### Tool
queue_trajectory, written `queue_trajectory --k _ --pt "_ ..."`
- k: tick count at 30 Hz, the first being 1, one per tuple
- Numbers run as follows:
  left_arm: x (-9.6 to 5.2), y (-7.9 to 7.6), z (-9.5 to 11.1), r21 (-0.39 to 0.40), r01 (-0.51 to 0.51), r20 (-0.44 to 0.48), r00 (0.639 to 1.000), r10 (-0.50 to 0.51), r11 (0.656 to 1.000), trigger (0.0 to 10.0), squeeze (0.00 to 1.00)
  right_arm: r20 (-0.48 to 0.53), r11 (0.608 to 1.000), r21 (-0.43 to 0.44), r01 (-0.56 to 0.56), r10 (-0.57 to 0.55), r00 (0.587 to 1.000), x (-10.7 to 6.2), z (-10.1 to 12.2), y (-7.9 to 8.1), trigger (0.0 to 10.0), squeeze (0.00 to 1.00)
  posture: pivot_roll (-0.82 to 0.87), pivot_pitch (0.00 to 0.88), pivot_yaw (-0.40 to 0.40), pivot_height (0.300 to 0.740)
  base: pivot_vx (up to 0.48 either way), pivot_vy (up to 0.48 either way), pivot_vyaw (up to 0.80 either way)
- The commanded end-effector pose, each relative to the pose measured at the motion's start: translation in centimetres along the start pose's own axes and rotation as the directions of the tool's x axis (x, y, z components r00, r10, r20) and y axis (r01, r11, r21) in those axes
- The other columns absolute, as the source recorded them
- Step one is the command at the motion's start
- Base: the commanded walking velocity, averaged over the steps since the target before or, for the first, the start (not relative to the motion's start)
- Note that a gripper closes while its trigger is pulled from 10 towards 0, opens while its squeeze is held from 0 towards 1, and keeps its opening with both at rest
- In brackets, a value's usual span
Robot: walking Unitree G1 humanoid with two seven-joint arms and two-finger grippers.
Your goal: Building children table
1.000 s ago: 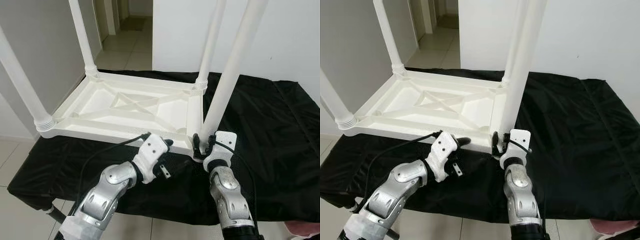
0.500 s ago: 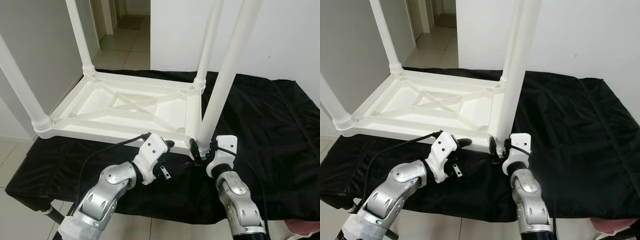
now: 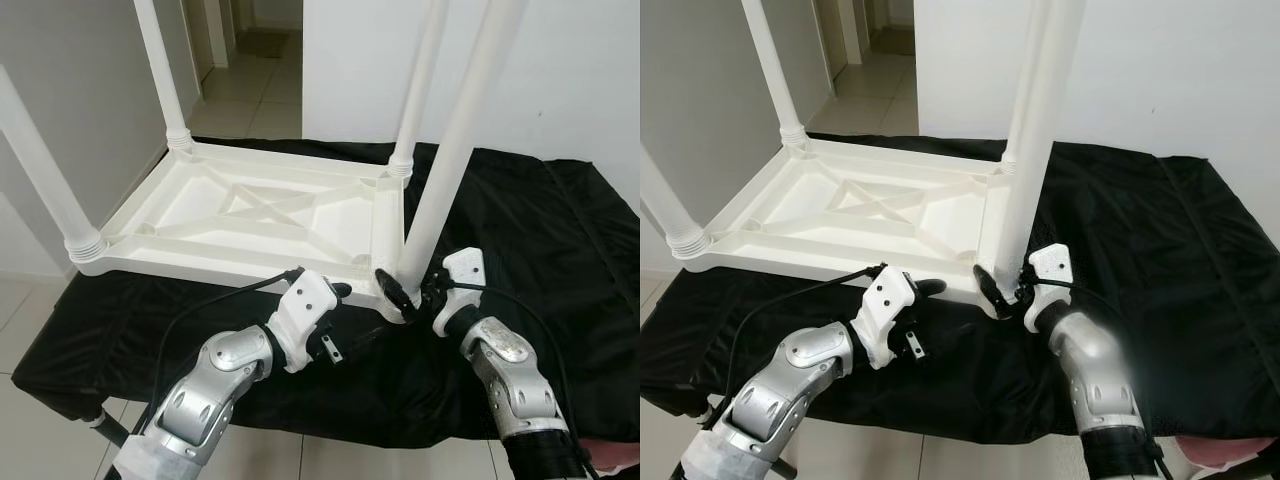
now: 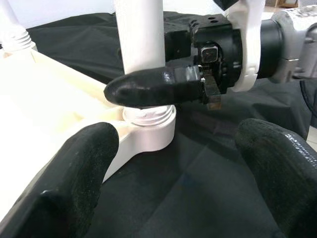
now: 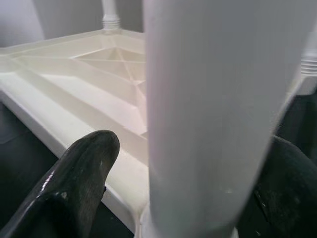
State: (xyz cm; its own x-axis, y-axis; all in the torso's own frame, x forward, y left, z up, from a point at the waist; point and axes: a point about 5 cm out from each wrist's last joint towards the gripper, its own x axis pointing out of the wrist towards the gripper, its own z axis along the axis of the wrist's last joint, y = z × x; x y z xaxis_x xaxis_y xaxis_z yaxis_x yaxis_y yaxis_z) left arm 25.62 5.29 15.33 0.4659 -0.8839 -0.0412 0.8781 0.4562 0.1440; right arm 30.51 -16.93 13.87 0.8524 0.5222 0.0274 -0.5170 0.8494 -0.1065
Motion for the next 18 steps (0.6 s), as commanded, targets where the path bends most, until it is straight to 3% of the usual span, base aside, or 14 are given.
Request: queue_trajectory --k 1,2,3,4,5,6,8,16,17,18 --pt "-0.2 0.0 0.1 0.014 0.014 -0.007 1.000 -0.014 1.000 10.0 0.00 -0.022 0.996 -0.022 -0.083 0.083 0.996 0.8 -0.4 0.3 10.0 0.00 -0.01 0.000 0.011 0.740 0.000 0.000 0.00" --pt "-0.2 0.0 0.1 0.014 0.014 -0.007 1.000 -0.014 1.000 10.0 0.00 -0.022 0.996 -0.022 -0.083 0.083 0.996 0.8 -0.4 0.3 10.0 0.00 -0.01 0.000 0.011 0.740 0.000 0.000 0.00" --pt "-0.2 -0.1 0.0 0.013 0.014 -0.011 1.000 -0.014 1.000 10.0 0.00 -0.035 0.992 -0.027 -0.124 0.123 0.992 1.2 -0.7 0.4 4.8 0.00 -0.01 0.000 0.015 0.740 0.000 0.000 0.00" --pt "-0.2 -0.2 -0.2 0.016 0.020 -0.016 1.000 -0.019 1.000 10.0 0.00 -0.049 0.988 -0.055 -0.147 0.144 0.988 1.5 -0.9 0.4 4.8 0.00 -0.01 0.000 0.019 0.740 0.000 0.000 0.00" --pt "0.0 -0.4 -0.2 0.022 0.028 -0.019 0.999 -0.027 0.999 10.0 0.00 -0.058 0.986 -0.059 -0.155 0.152 0.987 1.8 -1.1 0.3 1.9 0.00 -0.01 0.000 0.027 0.740 0.000 0.000 0.00" --pt "0.2 -0.5 -0.2 0.027 0.035 -0.020 0.999 -0.034 0.999 10.0 0.00 -0.065 0.986 -0.067 -0.156 0.151 0.986 1.9 -1.2 0.2 0.4 0.00 -0.01 0.000 0.027 0.740 0.000 0.000 0.00" --pt "0.3 -0.6 -0.1 0.030 0.042 -0.020 0.999 -0.042 0.999 10.0 0.00 -0.067 0.984 -0.064 -0.164 0.159 0.985 2.1 -1.3 0.1 0.0 0.00 0.00 0.000 0.028 0.740 0.000 0.000 0.00" --pt "0.1 -0.5 -0.2 0.029 0.041 -0.028 0.999 -0.041 0.999 10.0 0.00 -0.085 0.982 -0.043 -0.183 0.179 0.980 1.8 -1.8 -0.6 0.4 0.00 -0.01 0.000 0.043 0.740 0.000 0.000 0.00" --pt "-0.1 -0.5 -0.3 0.034 0.048 -0.036 0.998 -0.047 0.998 10.0 0.00 -0.079 0.986 -0.029 -0.165 0.162 0.984 1.4 -2.0 -0.9 10.0 0.00 -0.01 0.000 0.052 0.740 0.000 0.000 0.00" --pt "-0.1 -0.5 -0.3 0.034 0.048 -0.036 0.998 -0.047 0.998 10.0 0.00 -0.079 0.986 -0.029 -0.165 0.162 0.984 1.4 -2.0 -0.9 10.0 0.00 -0.01 0.000 0.052 0.740 0.000 0.000 0.00"
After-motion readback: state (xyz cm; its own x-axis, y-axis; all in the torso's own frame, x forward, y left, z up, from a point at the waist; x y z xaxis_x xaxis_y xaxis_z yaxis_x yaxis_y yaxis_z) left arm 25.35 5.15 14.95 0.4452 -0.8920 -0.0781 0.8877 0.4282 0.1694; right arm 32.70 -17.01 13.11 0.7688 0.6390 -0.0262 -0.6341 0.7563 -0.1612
